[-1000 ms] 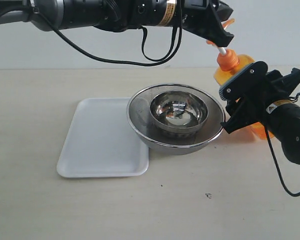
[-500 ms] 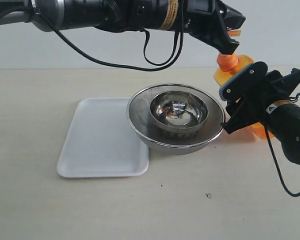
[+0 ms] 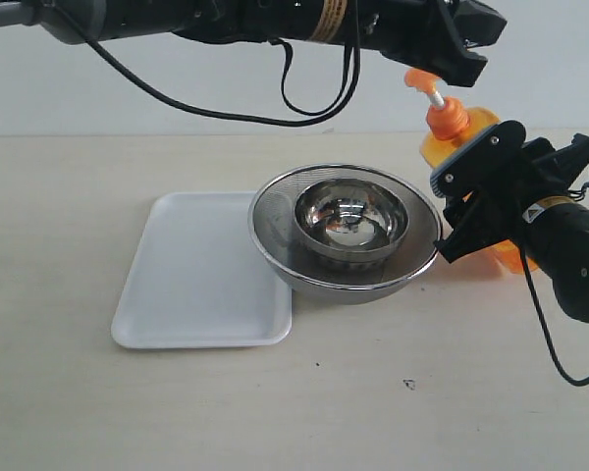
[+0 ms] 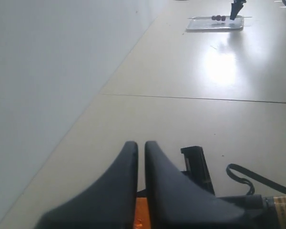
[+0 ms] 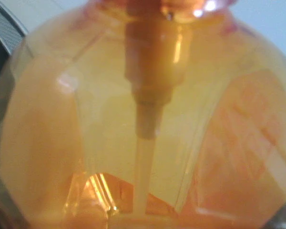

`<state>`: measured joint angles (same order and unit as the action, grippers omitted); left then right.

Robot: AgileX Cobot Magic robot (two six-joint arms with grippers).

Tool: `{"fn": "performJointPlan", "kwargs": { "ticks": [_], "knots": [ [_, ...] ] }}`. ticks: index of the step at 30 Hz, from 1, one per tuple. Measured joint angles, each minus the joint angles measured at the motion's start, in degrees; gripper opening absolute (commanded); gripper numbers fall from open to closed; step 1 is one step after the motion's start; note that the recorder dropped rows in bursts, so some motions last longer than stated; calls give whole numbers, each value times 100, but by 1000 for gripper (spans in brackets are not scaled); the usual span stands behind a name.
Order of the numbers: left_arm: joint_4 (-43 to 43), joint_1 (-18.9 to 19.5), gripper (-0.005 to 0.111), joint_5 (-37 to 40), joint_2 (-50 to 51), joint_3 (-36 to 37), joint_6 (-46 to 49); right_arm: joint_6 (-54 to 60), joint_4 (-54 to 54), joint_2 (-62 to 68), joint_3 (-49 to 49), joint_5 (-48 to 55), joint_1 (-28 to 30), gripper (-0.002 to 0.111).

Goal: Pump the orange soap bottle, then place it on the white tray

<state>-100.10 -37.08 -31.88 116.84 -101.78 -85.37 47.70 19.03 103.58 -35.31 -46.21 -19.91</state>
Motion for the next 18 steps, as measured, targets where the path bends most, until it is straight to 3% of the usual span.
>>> {"fn": "performJointPlan", "kwargs": {
  "ticks": [18],
  "knots": [
    [13,0,5,257,-22,550,-68,22,-24,0,0,21,0,1]
  ]
}}
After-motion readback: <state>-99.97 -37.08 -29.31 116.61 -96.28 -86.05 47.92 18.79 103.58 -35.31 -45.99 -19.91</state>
